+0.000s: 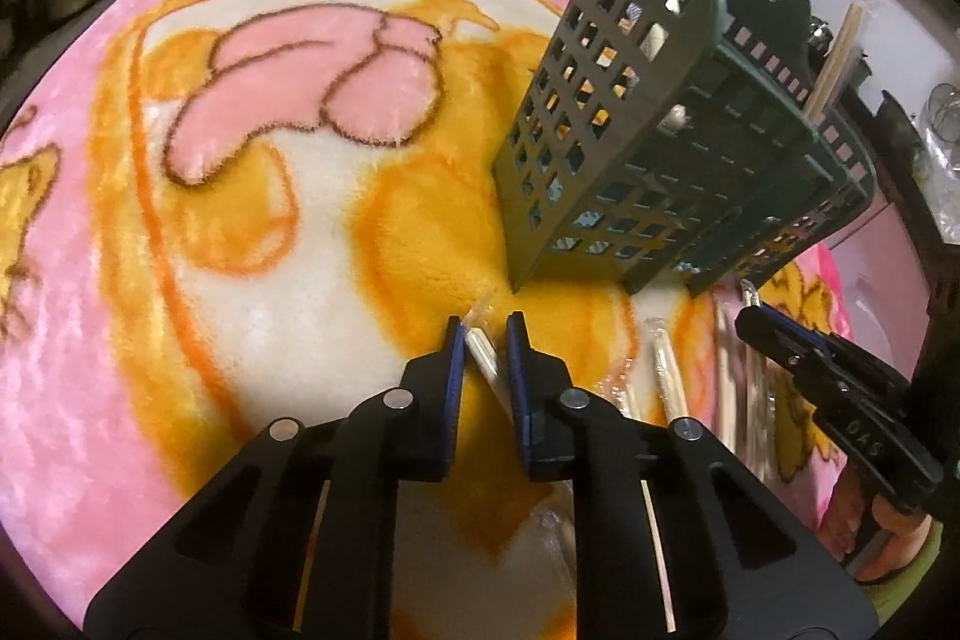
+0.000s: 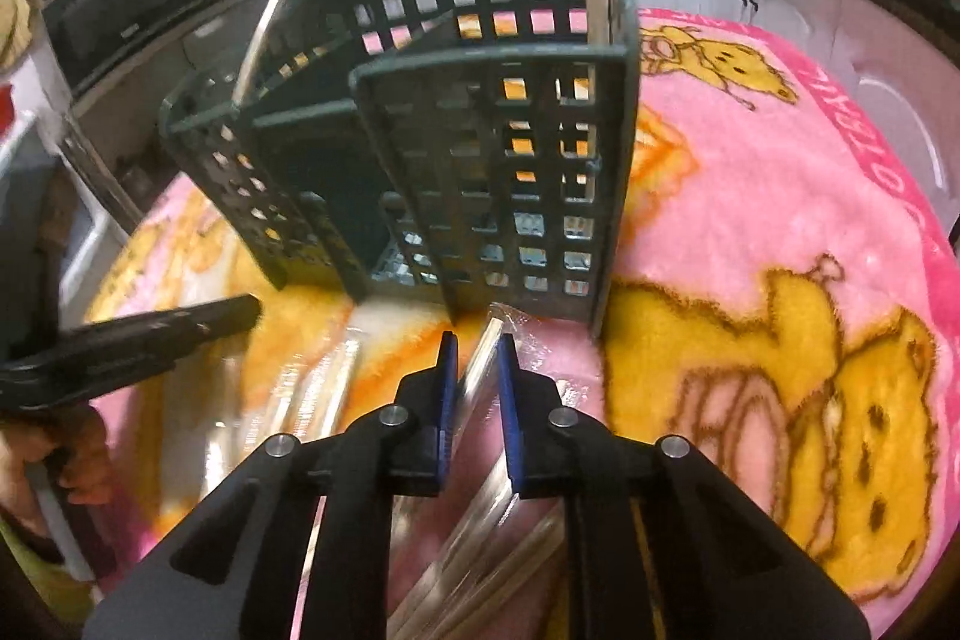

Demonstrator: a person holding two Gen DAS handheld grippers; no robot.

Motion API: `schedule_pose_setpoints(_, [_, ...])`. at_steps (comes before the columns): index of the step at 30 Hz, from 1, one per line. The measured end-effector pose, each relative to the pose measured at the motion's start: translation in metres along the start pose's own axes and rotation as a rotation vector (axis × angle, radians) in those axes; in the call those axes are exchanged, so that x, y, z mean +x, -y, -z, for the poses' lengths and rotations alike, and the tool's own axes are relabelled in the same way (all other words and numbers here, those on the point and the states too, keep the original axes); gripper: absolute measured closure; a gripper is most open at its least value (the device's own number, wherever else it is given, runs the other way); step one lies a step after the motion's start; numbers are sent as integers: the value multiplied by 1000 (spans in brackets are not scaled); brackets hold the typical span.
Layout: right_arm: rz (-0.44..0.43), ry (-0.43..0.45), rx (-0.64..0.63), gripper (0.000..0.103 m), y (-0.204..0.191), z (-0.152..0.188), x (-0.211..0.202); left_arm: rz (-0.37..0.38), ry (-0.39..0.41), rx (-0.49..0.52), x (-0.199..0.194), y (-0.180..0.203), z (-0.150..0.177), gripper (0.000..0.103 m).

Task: Organize utensils
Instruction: 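Grasp chopsticks with the left tool while the right tool grasps another chopstick, then lift both held chopsticks upright and carry them above the caddy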

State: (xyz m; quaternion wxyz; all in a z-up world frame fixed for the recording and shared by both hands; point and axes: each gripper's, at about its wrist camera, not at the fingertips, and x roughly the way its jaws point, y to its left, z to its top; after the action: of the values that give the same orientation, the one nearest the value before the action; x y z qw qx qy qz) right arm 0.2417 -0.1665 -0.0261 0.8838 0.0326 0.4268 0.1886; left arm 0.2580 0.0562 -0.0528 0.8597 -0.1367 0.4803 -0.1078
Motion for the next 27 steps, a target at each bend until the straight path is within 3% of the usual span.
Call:
schedule_pose_setpoints(5, [-92,45,7,92,2,-4,-26,39,22,6,-15,2,1,96])
schedule_pose_setpoints(14, [-203,163,-42,95,-9,-13,-84,114,142,59,-70,31,-9,99])
schedule_pose_setpoints(27, [-220,335,-104,97,-24,-32,-149,176,313,172,-139,81,-30,100])
